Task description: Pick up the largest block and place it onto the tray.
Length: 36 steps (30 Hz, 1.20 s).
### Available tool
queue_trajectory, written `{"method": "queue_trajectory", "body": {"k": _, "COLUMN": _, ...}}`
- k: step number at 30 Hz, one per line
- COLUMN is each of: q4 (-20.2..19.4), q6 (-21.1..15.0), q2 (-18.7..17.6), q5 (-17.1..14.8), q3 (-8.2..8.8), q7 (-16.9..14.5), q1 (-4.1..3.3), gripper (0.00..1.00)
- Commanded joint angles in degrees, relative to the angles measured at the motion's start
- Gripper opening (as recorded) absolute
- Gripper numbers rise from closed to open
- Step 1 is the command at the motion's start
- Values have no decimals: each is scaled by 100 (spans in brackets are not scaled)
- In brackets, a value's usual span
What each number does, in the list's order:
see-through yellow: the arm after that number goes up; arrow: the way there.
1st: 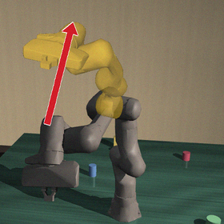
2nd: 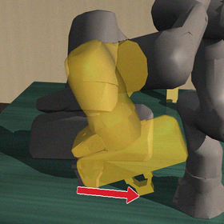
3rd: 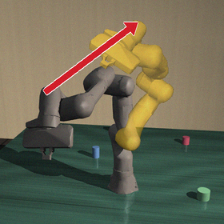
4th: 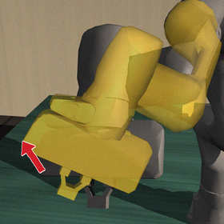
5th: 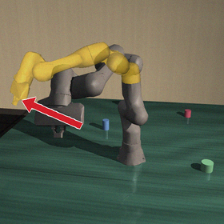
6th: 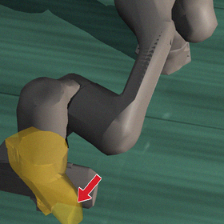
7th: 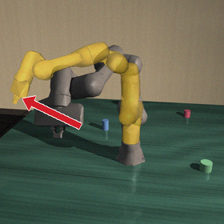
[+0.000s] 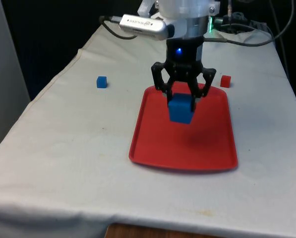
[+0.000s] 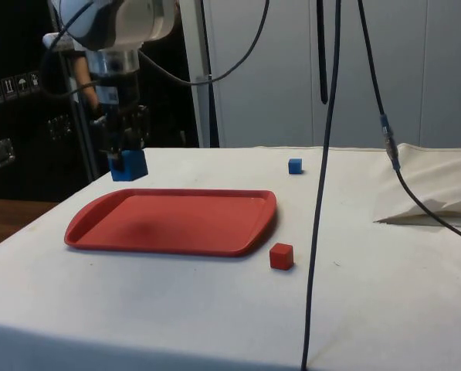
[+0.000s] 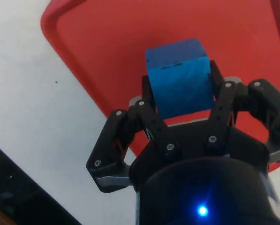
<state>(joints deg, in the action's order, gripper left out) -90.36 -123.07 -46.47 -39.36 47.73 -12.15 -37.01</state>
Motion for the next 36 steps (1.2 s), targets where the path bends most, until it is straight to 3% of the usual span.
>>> {"method": "queue_trajectory", "body": {"k": 1, "q4": -6, "q6": -63, "q2": 11, "q5": -86, "q3": -69, "q7": -115, "q1": 40, "gripper": 1}}
{"method": "queue_trajectory", "body": {"k": 6, "q4": -6, "q6": -46, "q2": -52, "q5": -281, "q3": -109, "q7": -413, "q1": 74, "gripper": 1}}
{"method": "queue_trajectory", "body": {"k": 7, "q4": 0, "q6": 0, "q2": -63, "q5": -206, "q3": -40, "q7": -309, "q1": 29, "gripper": 1}}
{"method": "queue_trajectory", "body": {"k": 8, "q4": -6, "q6": -46, "q2": -63, "q5": -315, "q3": -120, "q7": -470, "q1": 80, "gripper": 1}}
{"method": "queue_trajectory", "body": {"k": 16, "q4": 0, "q6": -97, "q2": -206, "q5": -584, "q3": -166, "q7": -997, "q1": 115, "gripper": 1}}
{"method": "queue_trajectory", "body": {"k": 17, "q4": 0, "q6": -29, "q2": -206, "q5": -533, "q3": -115, "q7": -917, "q1": 86, "gripper": 1}}
{"method": "queue_trajectory", "body": {"k": 21, "q4": 0, "q6": -155, "q2": -298, "q5": -642, "q3": -201, "q7": -1261, "q1": 132, "gripper": 1}}
{"method": "queue_trajectory", "body": {"k": 25, "q4": 11, "q6": -183, "q2": -390, "q5": -682, "q3": -212, "q7": -1461, "q1": 132, "gripper": 1}}
{"method": "queue_trajectory", "body": {"k": 26, "q4": 0, "q6": -115, "q2": -384, "q5": -636, "q3": -166, "q7": -1392, "q1": 103, "gripper": 1}}
{"method": "queue_trajectory", "body": {"k": 27, "q4": 11, "q6": -206, "q2": -441, "q5": -699, "q3": -218, "q7": -1553, "q1": 132, "gripper": 1}}
{"method": "queue_trajectory", "body": {"k": 34, "q4": 29, "q6": -286, "q2": -579, "q5": -716, "q3": -281, "q7": -1856, "q1": 160, "gripper": 1}}
{"method": "queue_trajectory", "body": {"k": 35, "q4": 6, "q6": -229, "q2": -573, "q5": -665, "q3": -235, "q7": -1799, "q1": 126, "gripper": 1}}
{"method": "queue_trajectory", "body": {"k": 36, "q4": 29, "q6": -304, "q2": -607, "q5": -716, "q3": -292, "q7": -1908, "q1": 166, "gripper": 1}}
